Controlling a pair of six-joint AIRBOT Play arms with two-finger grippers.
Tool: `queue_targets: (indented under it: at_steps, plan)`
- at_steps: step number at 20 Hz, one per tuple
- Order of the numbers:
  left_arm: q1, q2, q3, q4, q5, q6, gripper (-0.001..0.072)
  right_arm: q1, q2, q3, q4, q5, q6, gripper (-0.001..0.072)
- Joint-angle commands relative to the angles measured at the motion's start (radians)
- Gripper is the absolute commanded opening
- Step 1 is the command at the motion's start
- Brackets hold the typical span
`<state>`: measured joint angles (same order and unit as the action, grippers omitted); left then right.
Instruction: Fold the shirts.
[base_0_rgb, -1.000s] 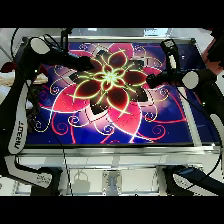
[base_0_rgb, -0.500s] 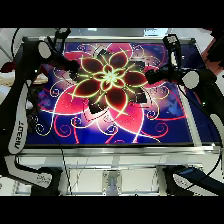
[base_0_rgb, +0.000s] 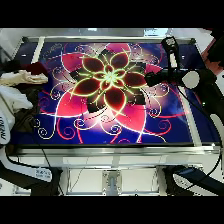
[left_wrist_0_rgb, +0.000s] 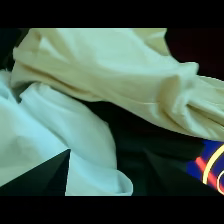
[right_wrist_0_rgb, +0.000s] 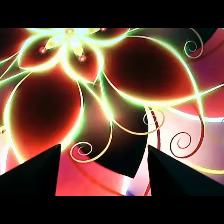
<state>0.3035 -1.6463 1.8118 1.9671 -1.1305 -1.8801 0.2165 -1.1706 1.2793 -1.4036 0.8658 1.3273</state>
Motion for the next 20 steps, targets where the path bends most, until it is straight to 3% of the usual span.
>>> queue_targets:
  at_steps: [1, 7, 12, 13, 15, 18, 20]
  plan:
    - [0.187, -0.043, 0.001, -0.264, -0.019, -0.085, 0.0523, 0.001, 0.000, 0.000, 0.002, 0.072, 0.001, 0.0595]
    - [0.291, -0.134, 0.001, -0.310, -0.071, -0.083, 0.0524, 0.001, 0.000, 0.000, 0.039, 0.086, 0.020, 0.0595]
    - [0.295, -0.183, 0.001, -0.336, 0.021, -0.083, 0.0520, 0.001, 0.000, 0.000, 0.071, 0.085, 0.020, 0.0595]
    - [0.295, -0.189, 0.001, -0.373, 0.048, -0.073, 0.0477, 0.001, 0.000, 0.000, 0.082, 0.084, 0.020, 0.0594]
    - [0.295, -0.188, 0.001, -0.470, 0.097, -0.016, 0.0034, 0.001, 0.000, 0.000, 0.084, 0.067, 0.019, 0.0594]
    - [0.295, -0.173, 0.021, -0.735, 0.078, 0.128, 0.0019, 0.001, 0.000, 0.000, 0.082, 0.015, 0.019, 0.0593]
    - [0.293, -0.148, 0.042, -1.014, 0.047, 0.259, 0.0018, 0.001, 0.001, 0.001, 0.083, -0.013, 0.019, 0.0593]
